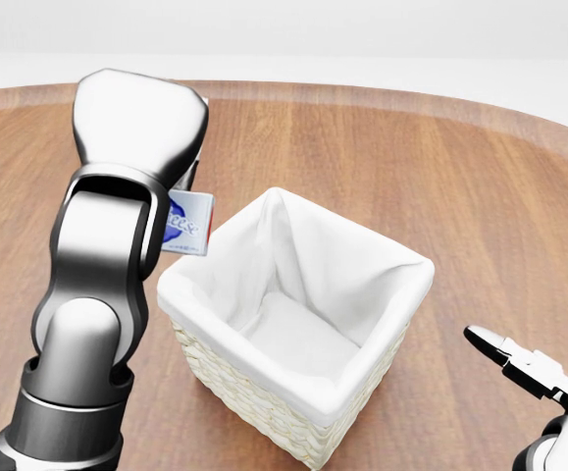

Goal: Pick up the alphabet soup and the cream cheese box, and put them in the basket.

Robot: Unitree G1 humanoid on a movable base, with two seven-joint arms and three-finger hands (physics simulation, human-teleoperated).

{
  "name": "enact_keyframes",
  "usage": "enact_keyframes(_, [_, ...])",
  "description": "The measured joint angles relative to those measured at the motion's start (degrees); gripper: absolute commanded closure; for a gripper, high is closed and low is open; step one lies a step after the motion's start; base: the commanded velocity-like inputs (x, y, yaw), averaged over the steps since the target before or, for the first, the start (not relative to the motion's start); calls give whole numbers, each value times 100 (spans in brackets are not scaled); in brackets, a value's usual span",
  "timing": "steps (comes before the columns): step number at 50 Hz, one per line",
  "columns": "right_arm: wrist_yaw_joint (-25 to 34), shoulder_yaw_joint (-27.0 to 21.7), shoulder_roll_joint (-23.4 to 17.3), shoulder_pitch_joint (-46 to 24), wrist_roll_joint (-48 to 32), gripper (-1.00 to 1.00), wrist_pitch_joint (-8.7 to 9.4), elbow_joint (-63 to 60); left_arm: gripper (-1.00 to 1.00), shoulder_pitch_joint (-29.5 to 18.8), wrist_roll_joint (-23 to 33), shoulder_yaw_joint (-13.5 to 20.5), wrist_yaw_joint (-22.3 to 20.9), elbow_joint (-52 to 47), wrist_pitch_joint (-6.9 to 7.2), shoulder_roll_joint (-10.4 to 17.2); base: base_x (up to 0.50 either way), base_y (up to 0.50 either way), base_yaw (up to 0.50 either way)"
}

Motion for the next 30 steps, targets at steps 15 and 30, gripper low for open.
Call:
enact_keyframes(15, [0,35,-60,-77,59,-100,-24,431,100,-552,225,-227,-146,885,-79,-511,0,0,0])
enact_keyframes(30, [0,15,-12,2,50,-100,-14,108,100,-587,42,-541,533,2351,42,-1065,0,0,0])
